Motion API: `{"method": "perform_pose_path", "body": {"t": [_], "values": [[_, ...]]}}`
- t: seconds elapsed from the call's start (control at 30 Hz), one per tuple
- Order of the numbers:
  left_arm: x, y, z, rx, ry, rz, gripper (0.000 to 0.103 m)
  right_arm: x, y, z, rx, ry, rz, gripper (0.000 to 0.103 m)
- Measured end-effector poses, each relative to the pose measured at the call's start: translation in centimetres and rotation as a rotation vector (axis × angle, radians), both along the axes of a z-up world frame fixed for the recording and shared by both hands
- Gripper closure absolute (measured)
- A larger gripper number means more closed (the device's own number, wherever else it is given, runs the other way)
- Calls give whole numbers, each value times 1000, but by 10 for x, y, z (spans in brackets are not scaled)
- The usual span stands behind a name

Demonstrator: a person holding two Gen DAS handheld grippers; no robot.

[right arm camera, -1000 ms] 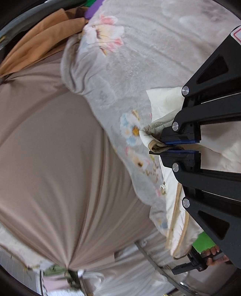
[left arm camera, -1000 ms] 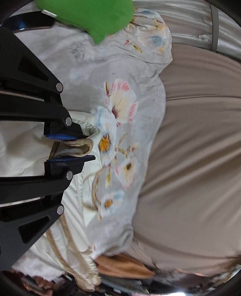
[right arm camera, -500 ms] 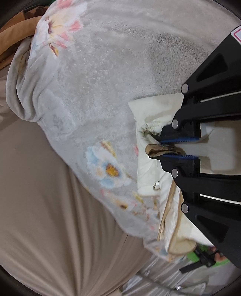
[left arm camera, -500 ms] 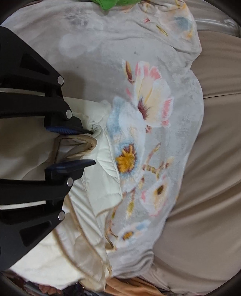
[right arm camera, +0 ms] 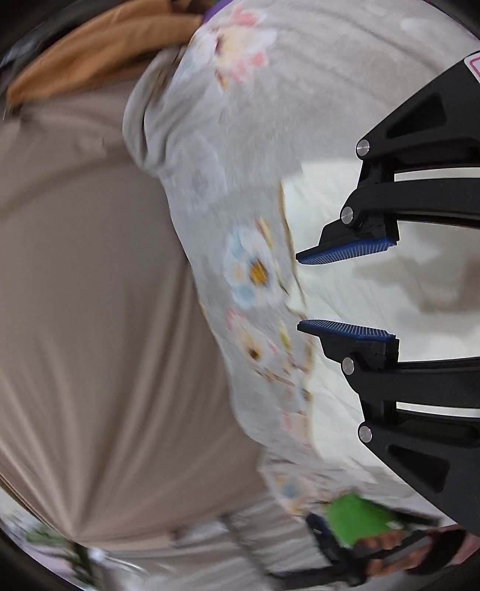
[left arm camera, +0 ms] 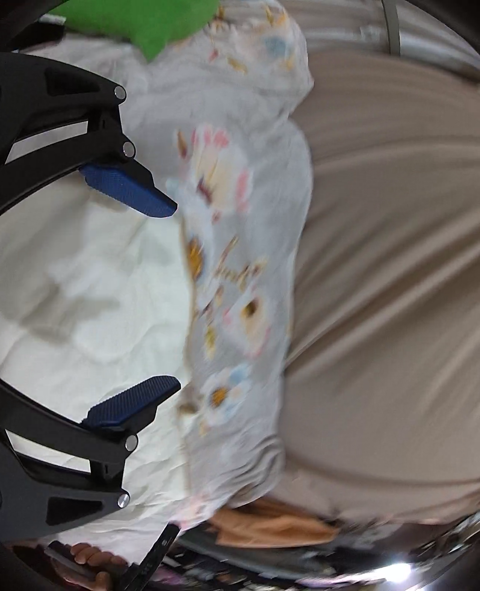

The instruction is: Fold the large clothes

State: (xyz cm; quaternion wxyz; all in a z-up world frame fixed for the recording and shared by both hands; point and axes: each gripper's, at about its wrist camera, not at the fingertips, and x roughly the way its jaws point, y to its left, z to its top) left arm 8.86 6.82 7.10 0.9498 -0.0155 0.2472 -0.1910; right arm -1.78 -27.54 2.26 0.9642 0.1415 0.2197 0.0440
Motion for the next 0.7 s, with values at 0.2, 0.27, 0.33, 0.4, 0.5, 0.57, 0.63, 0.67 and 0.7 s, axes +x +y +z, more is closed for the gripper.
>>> {"method": "perform_pose_path", "body": {"t": [0.2,0.27,0.33,0.4,0.5,0.57,0.63,0.67,0.7], "values": [[8,-77,-87,255,90,-31,17,27,66,-54,-228,149,96,80],[8,-65,-99,253,73,-3,16,24,51,-62,-246,162,44,82],[10,-46,-103,231,87,24,15,16,24,-64,-233,177,-32,82],[12,-21,-106,173,129,31,14,5,-11,-69,-197,204,-114,82],[5,13,-103,187,124,145,14,-9,-55,-74,-135,231,-213,82],[5,33,-92,129,138,165,15,-18,-76,-67,-71,229,-244,82],[15,51,-76,45,154,174,12,-17,-89,-53,-49,215,-292,65],[23,57,-69,12,157,186,10,-11,-91,-44,-45,196,-286,65],[32,62,-64,-11,160,193,8,-4,-93,-35,-37,176,-274,62]]}}
